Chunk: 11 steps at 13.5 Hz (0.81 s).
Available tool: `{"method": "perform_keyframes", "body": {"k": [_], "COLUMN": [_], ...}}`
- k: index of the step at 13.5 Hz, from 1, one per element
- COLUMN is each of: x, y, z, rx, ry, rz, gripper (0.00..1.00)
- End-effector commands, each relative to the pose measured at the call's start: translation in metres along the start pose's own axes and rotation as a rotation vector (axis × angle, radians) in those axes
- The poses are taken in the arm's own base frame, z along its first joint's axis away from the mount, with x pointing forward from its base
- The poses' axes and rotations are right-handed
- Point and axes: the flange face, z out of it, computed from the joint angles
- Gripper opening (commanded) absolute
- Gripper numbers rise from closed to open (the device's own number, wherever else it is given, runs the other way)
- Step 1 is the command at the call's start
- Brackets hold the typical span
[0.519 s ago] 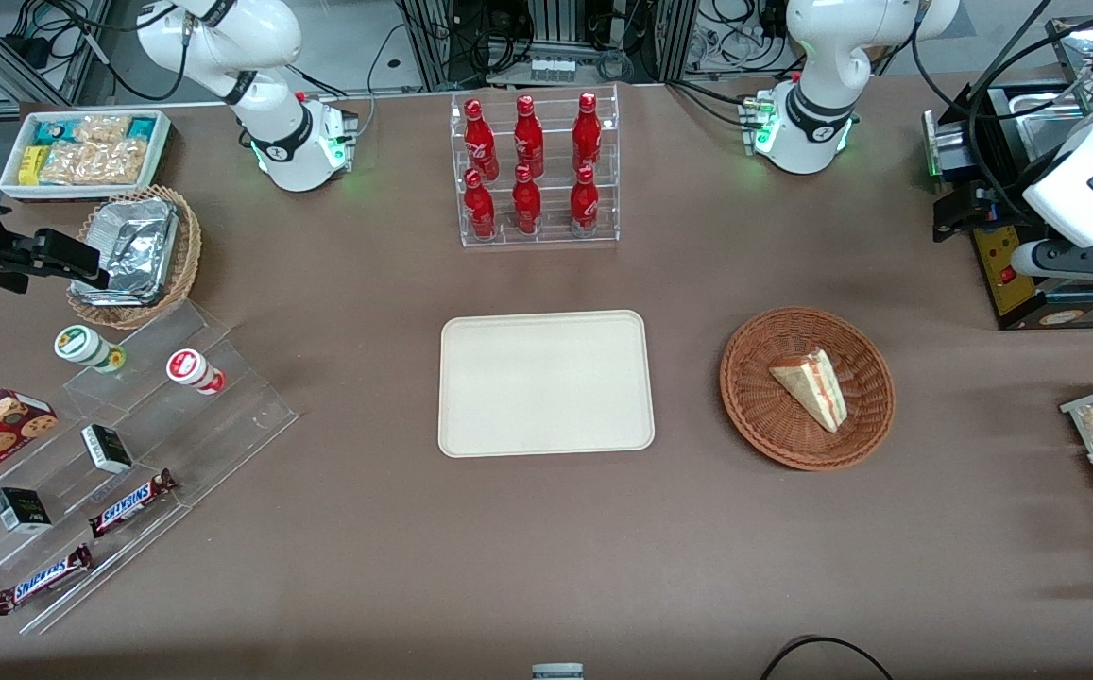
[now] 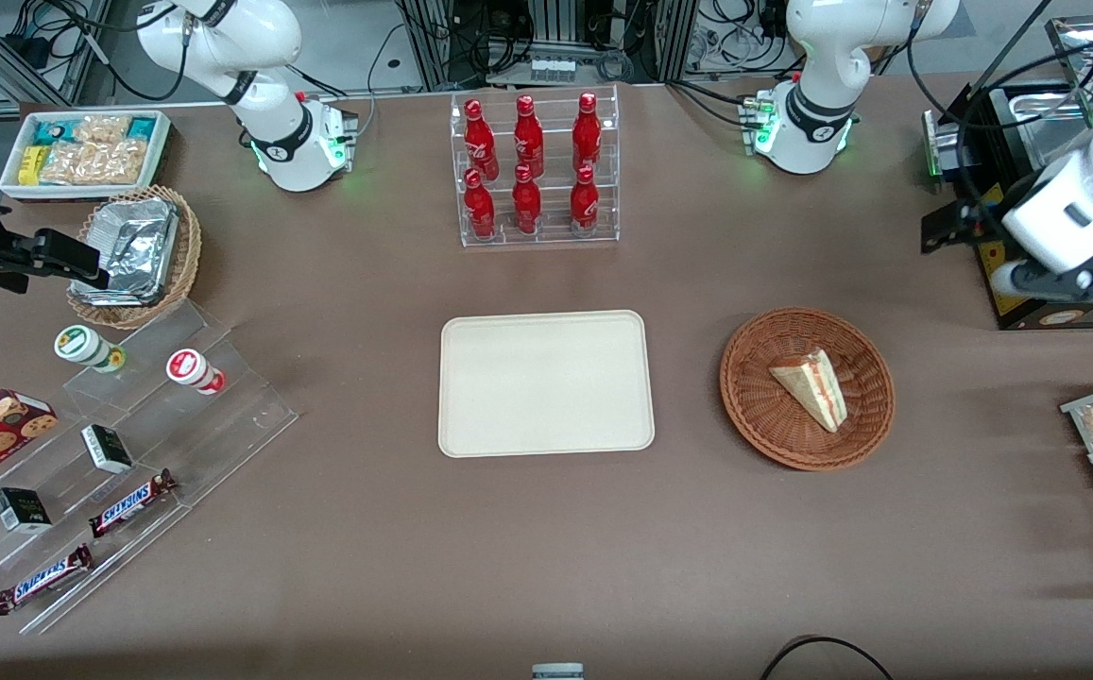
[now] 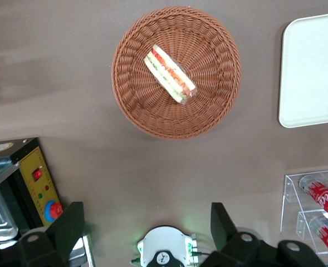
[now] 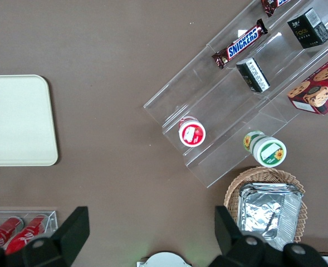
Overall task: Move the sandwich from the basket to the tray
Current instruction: 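Move the left gripper over the wicker basket holding the sandwich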
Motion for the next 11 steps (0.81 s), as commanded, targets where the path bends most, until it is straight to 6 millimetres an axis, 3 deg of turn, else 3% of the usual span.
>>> {"method": "perform_keyframes", "body": {"k": [1, 6, 11], "x": [0.013, 0.029, 0.029], "y": [0.003, 0.015, 0.024], "z": [0.035, 0.105, 0.171], "rx": [-0.008, -0.001, 0.006], "ry": [0.014, 0.050, 0.128], "rz": [0.016, 0.026, 0.009], "gripper": [1.00, 1.00, 1.00]}}
